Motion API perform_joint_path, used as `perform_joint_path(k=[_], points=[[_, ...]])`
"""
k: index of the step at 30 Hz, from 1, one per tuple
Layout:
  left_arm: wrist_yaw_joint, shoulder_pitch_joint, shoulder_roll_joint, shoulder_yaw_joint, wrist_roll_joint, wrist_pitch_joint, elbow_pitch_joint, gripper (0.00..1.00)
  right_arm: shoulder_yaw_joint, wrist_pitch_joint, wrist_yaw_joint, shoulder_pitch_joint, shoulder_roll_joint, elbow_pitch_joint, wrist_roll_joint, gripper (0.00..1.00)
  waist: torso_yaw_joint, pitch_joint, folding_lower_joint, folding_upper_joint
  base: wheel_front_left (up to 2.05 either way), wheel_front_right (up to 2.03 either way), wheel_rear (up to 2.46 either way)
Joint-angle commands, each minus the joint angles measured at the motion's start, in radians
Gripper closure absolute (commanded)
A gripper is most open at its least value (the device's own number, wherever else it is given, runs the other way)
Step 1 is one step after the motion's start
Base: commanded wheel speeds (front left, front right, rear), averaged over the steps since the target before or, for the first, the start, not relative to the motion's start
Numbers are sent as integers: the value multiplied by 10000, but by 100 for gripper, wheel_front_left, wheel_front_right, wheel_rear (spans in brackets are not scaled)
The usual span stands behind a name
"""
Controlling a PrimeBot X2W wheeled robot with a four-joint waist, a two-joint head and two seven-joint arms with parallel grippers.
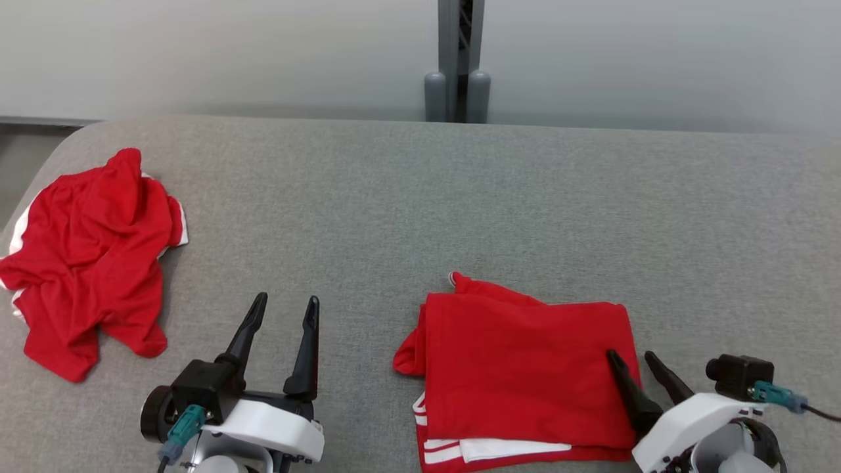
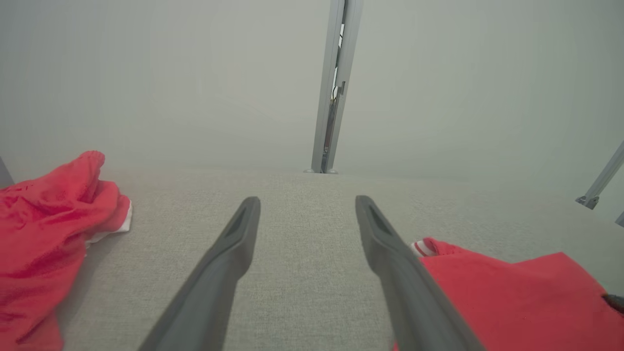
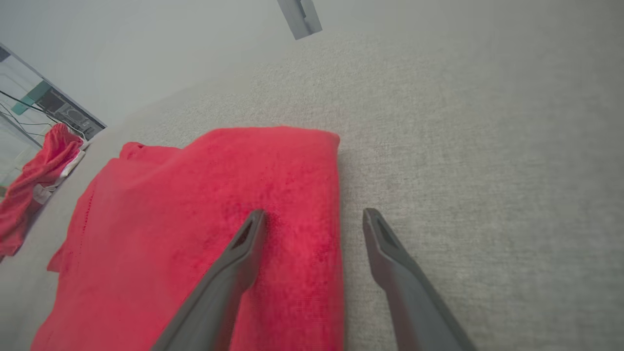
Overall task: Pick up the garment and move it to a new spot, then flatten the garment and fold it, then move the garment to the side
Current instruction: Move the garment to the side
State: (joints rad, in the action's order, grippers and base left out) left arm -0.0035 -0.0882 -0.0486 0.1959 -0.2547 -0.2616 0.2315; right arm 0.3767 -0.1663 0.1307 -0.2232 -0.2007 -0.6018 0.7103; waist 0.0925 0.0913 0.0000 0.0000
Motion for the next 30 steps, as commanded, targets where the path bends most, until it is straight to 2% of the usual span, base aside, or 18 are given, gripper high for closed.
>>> perform_joint_path(k=[1, 10, 11, 12, 13, 14, 21, 24, 30], points=[[-49, -125, -38, -28, 70, -33, -23, 0, 90, 94, 2, -143, -144, -39, 232, 0, 131, 141, 0, 0, 0, 0, 0], [-82, -463, -35, 37, 194, -33, -57, 0, 1498, 535, 2, -883, -541, -128, 2132, 0, 520, 652, 0, 0, 0, 0, 0], [-84, -510, -35, 60, 205, -33, -64, 0, 1653, 526, 2, -969, -564, -161, 2236, 25, 546, 696, 0, 0, 0, 0, 0], [-86, -533, -37, 78, 217, -33, -78, 0, 1794, 490, 2, -1057, -591, -202, 2351, 60, 566, 739, 0, 0, 0, 0, 0], [-90, -528, -38, 101, 248, -33, -82, 0, 1916, 445, 2, -1132, -618, -225, 2440, 85, 578, 784, 0, 0, 0, 0, 0], [-99, -509, -38, 136, 289, -33, -72, 0, 2080, 390, 2, -1222, -663, -245, 2486, 100, 583, 826, 0, 0, 0, 0, 0], [-100, -663, -40, 196, 416, -33, -74, 0, 2982, -233, 2, -1937, -1099, -525, 2603, 100, 429, 1017, 0, 0, 0, 0, 0], [-137, -749, -32, 227, 418, -33, -110, 0, 3255, -477, -1, -2190, -1487, -645, 2518, 100, 261, 1074, 0, 0, 0, 0, 0], [-224, -972, -37, 421, 531, -33, -108, 0, 3987, -672, -1, -2880, -2169, -889, 2118, 100, -337, 1314, 0, 0, 0, 0, 0]])
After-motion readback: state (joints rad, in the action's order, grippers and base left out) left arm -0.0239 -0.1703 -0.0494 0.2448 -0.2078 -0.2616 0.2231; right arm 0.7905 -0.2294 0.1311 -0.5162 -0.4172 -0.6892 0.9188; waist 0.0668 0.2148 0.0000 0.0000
